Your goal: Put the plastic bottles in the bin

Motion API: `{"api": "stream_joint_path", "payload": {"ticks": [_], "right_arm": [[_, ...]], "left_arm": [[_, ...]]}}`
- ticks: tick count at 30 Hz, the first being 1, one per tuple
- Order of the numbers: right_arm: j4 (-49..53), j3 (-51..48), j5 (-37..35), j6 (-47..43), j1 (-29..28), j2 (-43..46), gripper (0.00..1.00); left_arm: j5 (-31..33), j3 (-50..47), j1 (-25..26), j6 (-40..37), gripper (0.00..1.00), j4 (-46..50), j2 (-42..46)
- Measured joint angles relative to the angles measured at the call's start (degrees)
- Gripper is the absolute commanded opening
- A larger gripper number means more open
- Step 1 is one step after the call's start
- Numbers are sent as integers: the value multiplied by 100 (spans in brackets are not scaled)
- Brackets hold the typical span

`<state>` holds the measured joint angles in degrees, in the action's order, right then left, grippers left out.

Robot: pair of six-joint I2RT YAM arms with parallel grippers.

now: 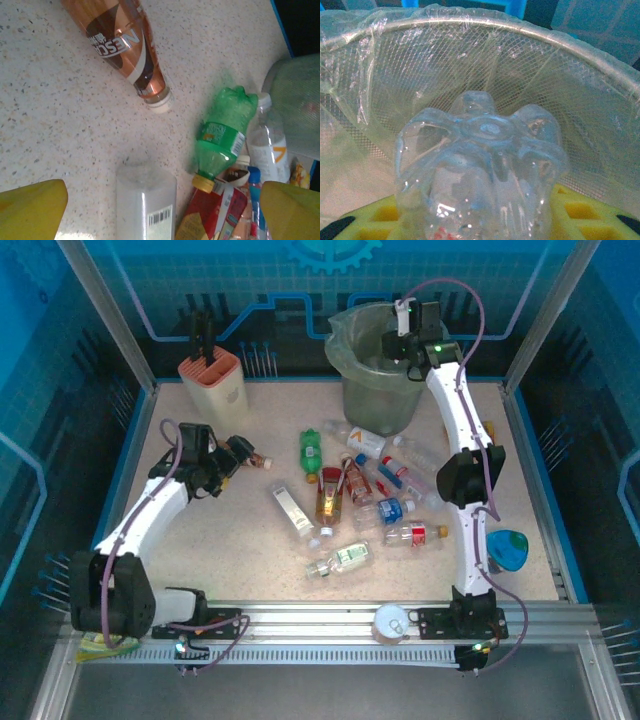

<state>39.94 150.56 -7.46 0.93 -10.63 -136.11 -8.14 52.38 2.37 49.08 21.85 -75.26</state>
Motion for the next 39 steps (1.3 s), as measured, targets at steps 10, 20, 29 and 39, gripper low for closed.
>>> {"api": "stream_joint_path", "payload": {"ticks": [10, 20, 29, 39], "right_arm": [[245, 354, 105, -52, 26, 116, 93], [479, -83, 409, -46, 20, 1305, 96], [590, -1412, 990, 85, -212, 2793, 96], [1040, -2562, 1856, 389, -356, 3554, 95]], "left_arm": [[87, 426, -39, 328, 99, -579, -1309], [133, 723, 155, 903, 99, -997, -2068], [348, 931, 501, 1574, 92, -1272, -2728], [693, 931, 553, 2356, 75, -1475, -3084]]}}
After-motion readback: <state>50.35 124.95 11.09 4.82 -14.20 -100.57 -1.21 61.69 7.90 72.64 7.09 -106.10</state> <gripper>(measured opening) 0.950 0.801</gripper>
